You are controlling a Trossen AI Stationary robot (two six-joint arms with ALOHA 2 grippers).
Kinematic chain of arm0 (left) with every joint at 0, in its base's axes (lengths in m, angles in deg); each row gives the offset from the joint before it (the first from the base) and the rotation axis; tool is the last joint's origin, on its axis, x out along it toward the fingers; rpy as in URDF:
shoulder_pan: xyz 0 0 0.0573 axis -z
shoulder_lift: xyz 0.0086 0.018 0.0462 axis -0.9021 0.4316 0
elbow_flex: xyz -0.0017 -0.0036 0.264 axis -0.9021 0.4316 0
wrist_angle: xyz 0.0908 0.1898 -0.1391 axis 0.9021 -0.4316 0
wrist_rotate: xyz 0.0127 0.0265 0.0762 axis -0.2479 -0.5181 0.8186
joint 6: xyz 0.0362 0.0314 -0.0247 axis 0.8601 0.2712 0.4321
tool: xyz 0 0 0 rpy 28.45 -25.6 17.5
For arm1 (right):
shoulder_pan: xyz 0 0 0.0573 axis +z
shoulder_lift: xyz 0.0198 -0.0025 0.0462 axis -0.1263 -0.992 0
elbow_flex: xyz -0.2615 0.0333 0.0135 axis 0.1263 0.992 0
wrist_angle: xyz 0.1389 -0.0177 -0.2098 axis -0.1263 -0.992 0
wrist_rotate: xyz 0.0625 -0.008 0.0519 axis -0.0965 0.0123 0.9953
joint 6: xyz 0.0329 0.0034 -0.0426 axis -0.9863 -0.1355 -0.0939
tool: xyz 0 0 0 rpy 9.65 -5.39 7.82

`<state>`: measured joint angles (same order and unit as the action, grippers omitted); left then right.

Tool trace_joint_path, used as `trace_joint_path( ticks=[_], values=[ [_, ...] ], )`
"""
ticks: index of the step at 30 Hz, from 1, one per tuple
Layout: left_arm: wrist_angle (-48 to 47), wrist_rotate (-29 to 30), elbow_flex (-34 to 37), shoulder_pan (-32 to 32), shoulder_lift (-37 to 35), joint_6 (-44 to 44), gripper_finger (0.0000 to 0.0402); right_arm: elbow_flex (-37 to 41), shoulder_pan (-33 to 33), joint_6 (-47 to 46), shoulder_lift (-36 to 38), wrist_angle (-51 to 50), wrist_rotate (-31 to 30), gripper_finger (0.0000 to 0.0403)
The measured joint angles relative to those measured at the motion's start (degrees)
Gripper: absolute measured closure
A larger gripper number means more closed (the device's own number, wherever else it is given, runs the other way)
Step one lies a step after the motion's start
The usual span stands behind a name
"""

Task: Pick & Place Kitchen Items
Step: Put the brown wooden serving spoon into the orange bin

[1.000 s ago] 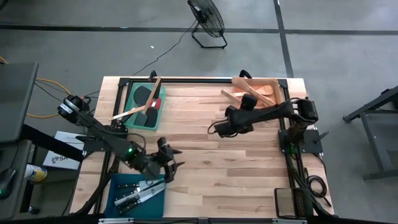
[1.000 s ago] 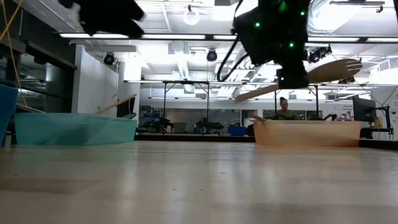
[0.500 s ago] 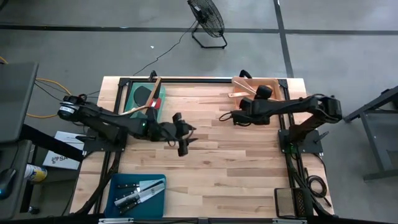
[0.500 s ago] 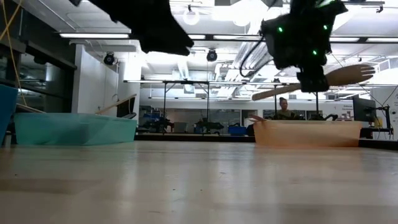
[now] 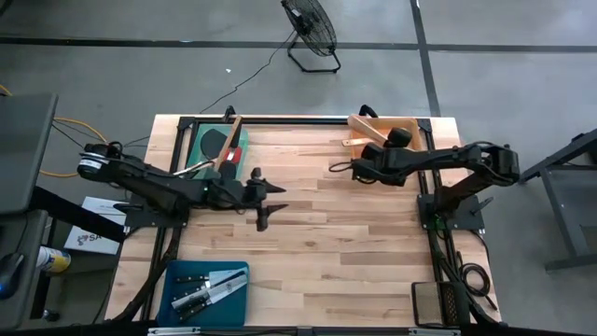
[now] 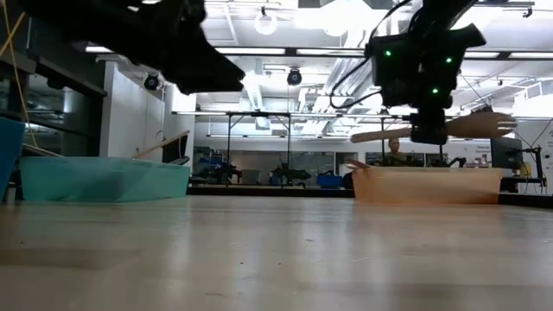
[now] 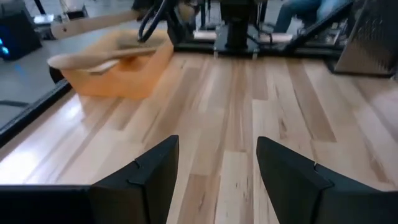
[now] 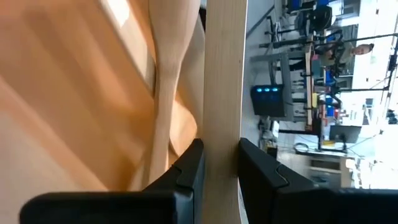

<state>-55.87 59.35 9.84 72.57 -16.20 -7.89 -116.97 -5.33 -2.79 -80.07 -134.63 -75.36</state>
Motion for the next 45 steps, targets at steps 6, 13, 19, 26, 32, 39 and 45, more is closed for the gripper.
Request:
trace_joint_path(
  ticks=[6,13,19,26,32,39,45],
  values=[
    [0.7,-3.6,6.5,-3.1,-9.6,1.2,0.0190,0.0,-1.9,1.7,0.1,9.4,-0.7,0.0338],
    [0.3,-9.9,12.6,-9.3,-17.3,1.9,0.0190,0.0,-5.0,2.0,0.1,15.1,-1.2,0.0338],
    [4.0,-10.1,17.0,-9.5,-20.6,2.7,0.0190,0.0,-7.8,3.7,0.1,21.0,-1.2,0.0338],
    [13.6,-12.3,24.7,-9.5,-24.3,2.5,0.0190,3.5,-9.3,8.9,0.1,30.9,-1.1,0.0338],
    [17.8,-15.1,28.0,-9.5,-25.9,3.2,0.0190,9.1,-9.7,10.2,0.1,39.0,-1.3,0.0338],
    [20.1,-16.3,29.1,-9.5,-26.0,4.0,0.0190,16.2,-11.2,21.5,0.1,56.5,-2.1,0.0338],
    [19.6,-17.5,29.2,-9.5,-26.0,4.0,0.0190,18.3,-11.6,31.7,0.3,65.7,-1.0,0.0338]
  ],
)
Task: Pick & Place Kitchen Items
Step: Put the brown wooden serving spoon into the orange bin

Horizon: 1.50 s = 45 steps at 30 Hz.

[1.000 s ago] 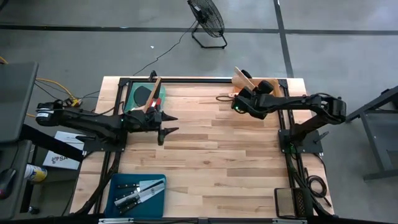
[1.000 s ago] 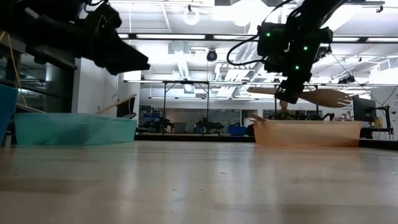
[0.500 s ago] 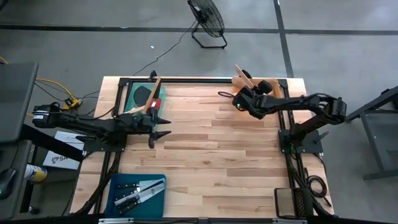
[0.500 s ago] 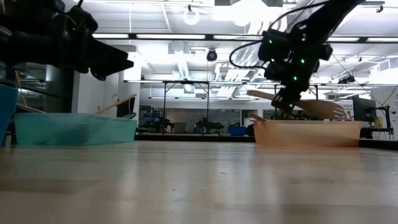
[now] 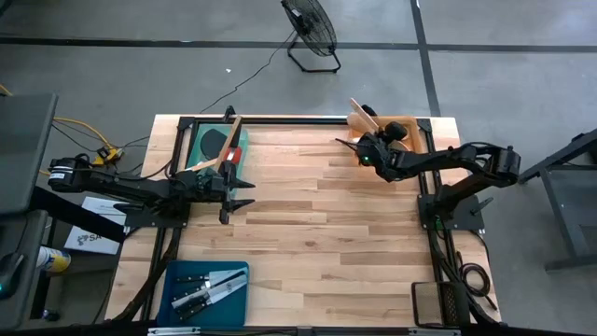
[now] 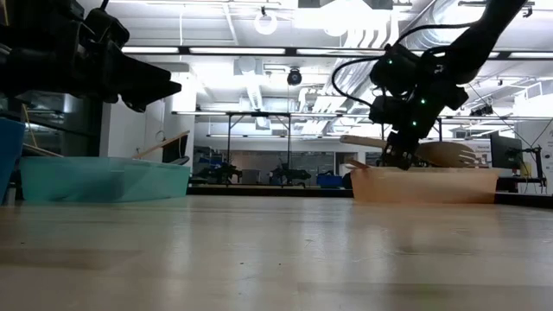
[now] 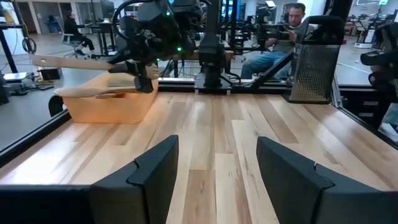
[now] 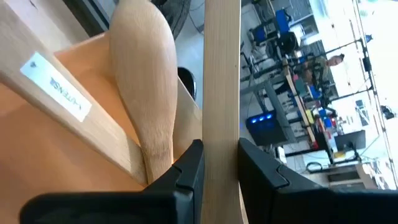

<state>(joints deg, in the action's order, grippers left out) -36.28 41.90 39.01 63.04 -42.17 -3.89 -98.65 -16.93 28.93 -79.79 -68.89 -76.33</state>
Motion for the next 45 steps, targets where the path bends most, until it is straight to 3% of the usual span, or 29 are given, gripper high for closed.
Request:
trace_joint_path(
  ticks=[13,28,36,45],
  values=[
    [-1.2,-0.3,0.0,0.0,0.0,-0.6,0.0190,0.0,0.3,13.8,0.5,0.5,1.1,0.0338],
    [-2.3,-1.7,0.0,0.0,0.0,-1.5,0.0190,2.6,-5.4,13.3,0.5,-0.9,8.0,0.0338],
    [-3.0,-1.7,0.0,0.0,0.0,-1.7,0.0190,3.6,-7.3,13.7,0.5,-1.2,14.6,0.0338],
    [-2.9,-1.7,0.0,0.0,0.0,-1.7,0.0190,3.5,-8.6,10.3,0.5,-5.4,13.7,0.0301]
  ],
)
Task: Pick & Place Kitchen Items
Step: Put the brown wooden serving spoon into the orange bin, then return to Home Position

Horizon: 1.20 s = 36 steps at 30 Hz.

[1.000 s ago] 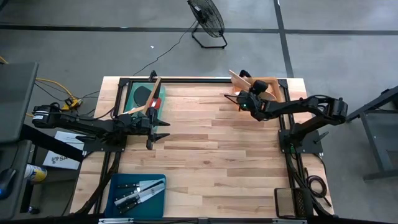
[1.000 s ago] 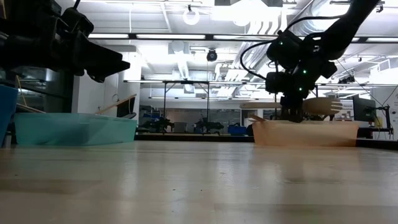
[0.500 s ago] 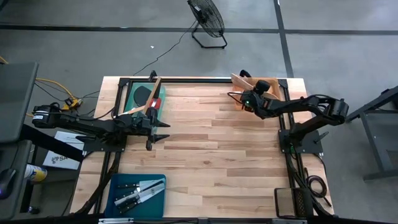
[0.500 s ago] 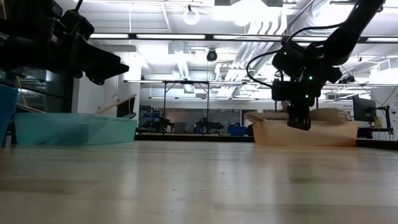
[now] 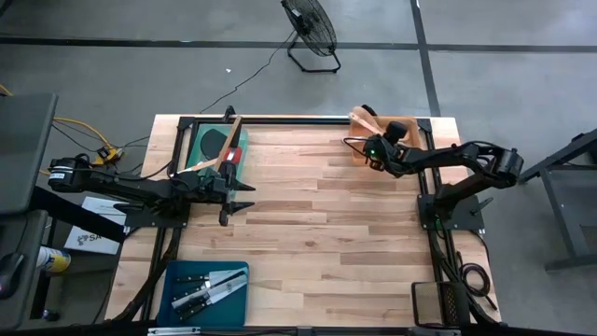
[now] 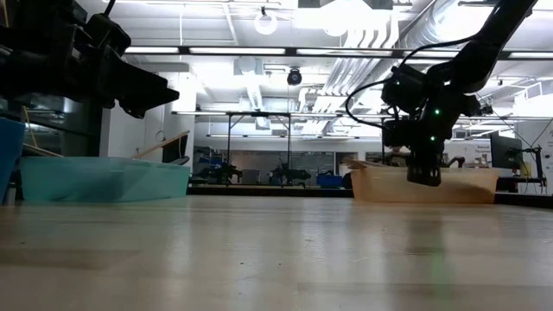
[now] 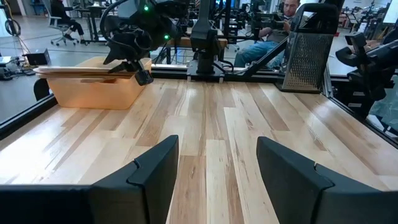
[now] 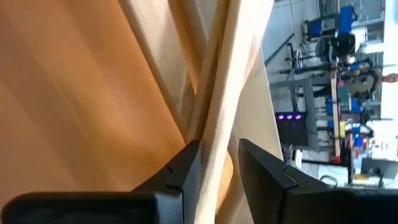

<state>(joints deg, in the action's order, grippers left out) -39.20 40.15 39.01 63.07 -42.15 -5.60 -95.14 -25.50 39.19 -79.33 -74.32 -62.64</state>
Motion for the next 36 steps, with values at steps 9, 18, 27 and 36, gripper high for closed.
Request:
trace_joint_path(
  ticks=[9,18,27,36],
  values=[
    [0.0,0.0,0.0,0.0,0.0,0.0,0.0190,0.0,0.4,-5.4,0.3,-2.0,-0.4,0.0313],
    [0.0,0.0,0.0,0.0,0.0,-0.5,0.0190,0.1,4.1,-11.5,10.2,-7.8,-0.3,0.0309],
    [2.6,0.3,1.9,0.0,0.1,-1.3,0.0190,0.1,9.3,-31.8,29.2,-23.4,17.9,0.0308],
    [1.8,7.0,2.0,-0.1,-0.9,0.8,0.0190,1.0,19.5,-38.8,43.3,-18.8,43.1,0.0309]
  ],
)
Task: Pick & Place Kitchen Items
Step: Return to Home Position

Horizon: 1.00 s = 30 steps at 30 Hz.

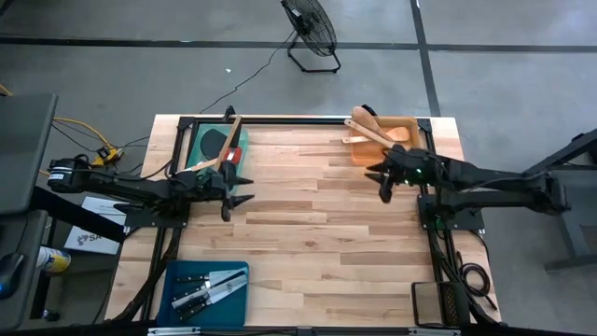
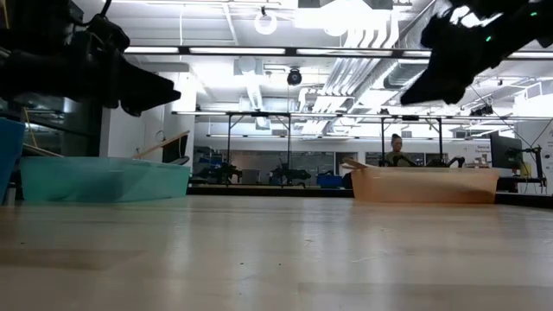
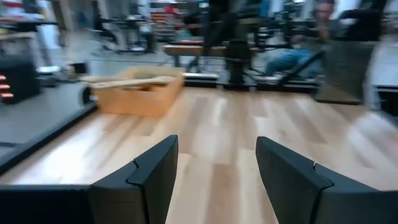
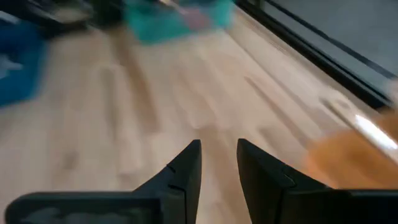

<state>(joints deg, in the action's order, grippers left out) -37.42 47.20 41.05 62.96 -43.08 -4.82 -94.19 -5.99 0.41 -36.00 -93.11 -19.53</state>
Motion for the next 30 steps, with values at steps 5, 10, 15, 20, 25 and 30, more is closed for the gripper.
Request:
trace_joint_path(
  ticks=[5,10,15,20,25,30],
  values=[
    [-0.2,6.6,0.0,0.0,-1.4,1.4,0.0190,7.9,7.6,-2.0,7.9,8.4,-1.1,0.0319],
    [-0.2,7.0,0.1,0.0,-3.0,1.4,0.0190,14.5,12.1,-6.6,14.5,14.8,-4.6,0.0335],
    [-3.5,9.4,0.1,0.0,-5.1,1.2,0.0190,17.2,14.4,-6.6,18.3,16.1,-6.0,0.0349],
    [-7.4,12.5,0.2,0.0,-8.9,0.6,0.0190,22.6,15.9,-6.5,21.1,24.3,-5.7,0.0370],
    [-13.0,13.8,0.2,0.0,-14.5,0.1,0.0190,26.5,16.6,-6.1,23.2,32.0,-5.4,0.0397],
    [-21.4,14.5,0.2,0.0,-22.7,-3.3,0.0190,26.6,16.6,-6.0,25.1,31.4,-5.7,0.0400]
  ],
)
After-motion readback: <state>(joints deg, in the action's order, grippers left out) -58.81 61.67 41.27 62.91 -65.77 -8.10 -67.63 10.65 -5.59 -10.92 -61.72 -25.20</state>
